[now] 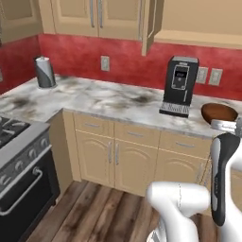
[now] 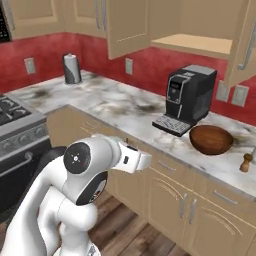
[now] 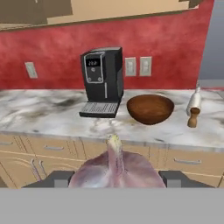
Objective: Retrieve the bottle and the shaker from the cabinet and place them next to the mixing bowl on the counter. Then add garlic from the fridge to the mixing bowl.
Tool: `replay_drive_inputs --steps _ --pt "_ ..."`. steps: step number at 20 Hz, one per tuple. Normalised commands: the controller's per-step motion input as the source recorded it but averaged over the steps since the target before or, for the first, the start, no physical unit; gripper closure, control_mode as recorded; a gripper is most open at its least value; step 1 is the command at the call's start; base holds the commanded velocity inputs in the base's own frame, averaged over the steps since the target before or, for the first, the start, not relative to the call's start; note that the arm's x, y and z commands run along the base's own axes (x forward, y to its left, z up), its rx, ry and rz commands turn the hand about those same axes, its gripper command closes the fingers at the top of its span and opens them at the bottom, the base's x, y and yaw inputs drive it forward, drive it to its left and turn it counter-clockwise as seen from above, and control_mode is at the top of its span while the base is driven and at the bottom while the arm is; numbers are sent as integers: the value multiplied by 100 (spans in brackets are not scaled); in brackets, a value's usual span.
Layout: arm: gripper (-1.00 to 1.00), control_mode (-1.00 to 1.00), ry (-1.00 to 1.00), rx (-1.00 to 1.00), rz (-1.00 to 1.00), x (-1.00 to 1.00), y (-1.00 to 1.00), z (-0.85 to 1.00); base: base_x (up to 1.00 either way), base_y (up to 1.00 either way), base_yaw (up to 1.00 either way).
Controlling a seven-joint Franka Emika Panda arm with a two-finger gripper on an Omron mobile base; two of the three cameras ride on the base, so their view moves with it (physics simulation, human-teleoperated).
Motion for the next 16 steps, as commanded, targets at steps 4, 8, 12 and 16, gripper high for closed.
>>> replay_drive_inputs --steps 4,8,12,16 --pt "100 100 0 0 0 0 0 0 57 -56 -25" --pt "100 100 0 0 0 0 0 0 56 -47 -26" --pt "100 100 0 0 0 0 0 0 57 -38 -26" --pt "100 100 0 0 0 0 0 0 55 -29 -25"
